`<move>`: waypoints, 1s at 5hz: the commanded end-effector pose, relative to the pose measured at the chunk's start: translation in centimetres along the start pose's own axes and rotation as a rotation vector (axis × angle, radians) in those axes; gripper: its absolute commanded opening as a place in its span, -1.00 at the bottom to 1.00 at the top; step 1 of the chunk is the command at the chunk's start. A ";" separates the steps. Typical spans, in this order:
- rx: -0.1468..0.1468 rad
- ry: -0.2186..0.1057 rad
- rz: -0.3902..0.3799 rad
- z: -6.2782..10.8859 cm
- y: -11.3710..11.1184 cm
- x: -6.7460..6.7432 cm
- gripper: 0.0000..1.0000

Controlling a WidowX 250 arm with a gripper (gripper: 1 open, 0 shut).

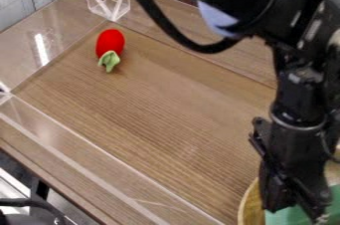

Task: Remove the green object from the brown bowl and put it on the table

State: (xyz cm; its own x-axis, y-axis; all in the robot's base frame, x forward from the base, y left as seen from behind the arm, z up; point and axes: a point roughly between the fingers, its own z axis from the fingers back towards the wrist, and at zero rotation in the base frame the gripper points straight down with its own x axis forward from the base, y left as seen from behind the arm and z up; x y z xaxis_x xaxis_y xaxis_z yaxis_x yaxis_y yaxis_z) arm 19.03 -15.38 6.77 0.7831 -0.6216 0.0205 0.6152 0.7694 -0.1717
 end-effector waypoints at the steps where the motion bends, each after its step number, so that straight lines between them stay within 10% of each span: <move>1: 0.012 -0.059 0.097 2.1 -0.1 0.5 -1.00; 4: 0.020 -0.052 0.063 3.7 1.0 1.2 -1.00; 5: 0.027 -0.049 0.072 4.7 2.0 1.1 1.00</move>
State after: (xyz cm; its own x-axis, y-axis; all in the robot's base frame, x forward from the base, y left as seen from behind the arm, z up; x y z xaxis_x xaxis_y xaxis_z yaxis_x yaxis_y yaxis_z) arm 20.78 -13.62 9.51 0.8334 -0.5527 -0.0050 0.5451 0.8234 -0.1575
